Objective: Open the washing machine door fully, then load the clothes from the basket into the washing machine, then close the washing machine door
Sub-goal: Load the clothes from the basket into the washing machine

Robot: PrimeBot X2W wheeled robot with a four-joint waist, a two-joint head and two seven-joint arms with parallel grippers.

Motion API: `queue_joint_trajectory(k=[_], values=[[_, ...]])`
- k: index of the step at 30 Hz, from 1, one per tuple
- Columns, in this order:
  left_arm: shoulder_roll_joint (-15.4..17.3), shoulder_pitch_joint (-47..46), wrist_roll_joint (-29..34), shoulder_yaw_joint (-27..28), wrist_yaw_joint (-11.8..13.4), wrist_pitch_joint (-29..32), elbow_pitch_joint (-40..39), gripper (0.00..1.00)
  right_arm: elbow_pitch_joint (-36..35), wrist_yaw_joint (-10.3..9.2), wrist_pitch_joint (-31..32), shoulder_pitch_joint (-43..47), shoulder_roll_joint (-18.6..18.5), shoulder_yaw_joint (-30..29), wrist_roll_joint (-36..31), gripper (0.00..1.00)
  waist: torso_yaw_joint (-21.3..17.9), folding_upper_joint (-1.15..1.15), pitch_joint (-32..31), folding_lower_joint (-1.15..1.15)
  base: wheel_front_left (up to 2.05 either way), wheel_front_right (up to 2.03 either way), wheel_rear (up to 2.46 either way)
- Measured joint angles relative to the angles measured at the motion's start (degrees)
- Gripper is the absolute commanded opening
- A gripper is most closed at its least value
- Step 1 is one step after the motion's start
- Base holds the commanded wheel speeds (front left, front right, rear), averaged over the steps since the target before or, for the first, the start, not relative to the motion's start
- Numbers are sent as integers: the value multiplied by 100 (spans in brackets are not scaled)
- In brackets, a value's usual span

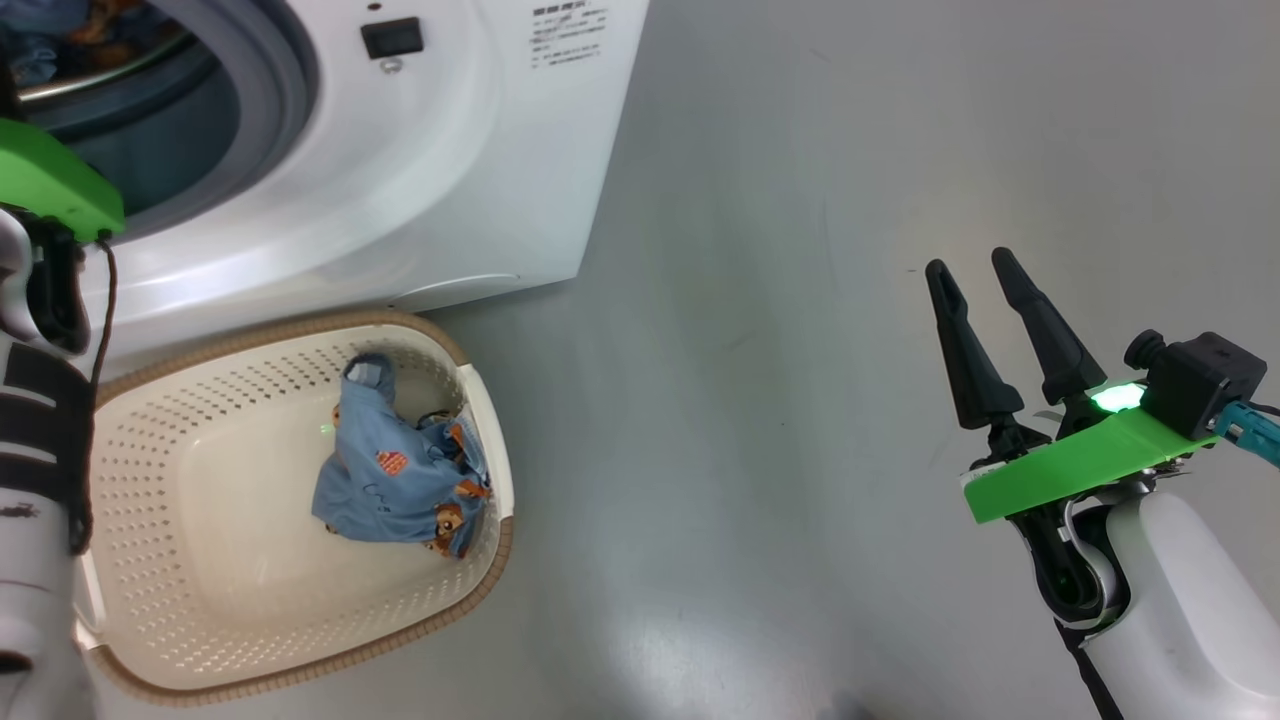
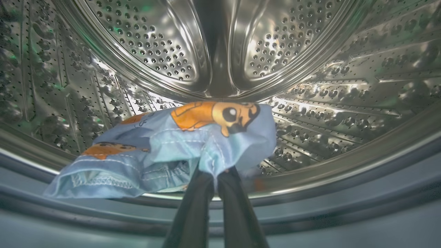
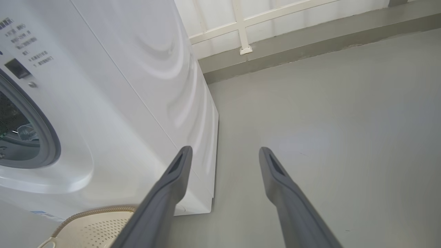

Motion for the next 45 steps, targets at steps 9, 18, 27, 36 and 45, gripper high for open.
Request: queue_joint_trajectory(k=[9,18,27,36,45], values=[[131,-462,241,-309,52,186,1002,0,10,0,0,-17,8,35,0,100,-120,0,6,0,0,0,0],[124,-545,258,-410,43,131,1234,44,27,0,0,-59,12,24,0,100,-114,0,-95,0,0,0,0],[-4,-144,129,-536,-1,4,1256,100,43,0,0,-55,-24,24,0,100,-22,0,-275,0,0,0,0],[-78,338,-96,-799,-2,-42,976,100,51,0,0,17,-98,23,0,100,64,0,-452,0,0,0,0],[-33,993,-361,-868,-8,-77,407,100,70,0,0,154,-153,2,0,100,144,0,-662,0,0,0,0]])
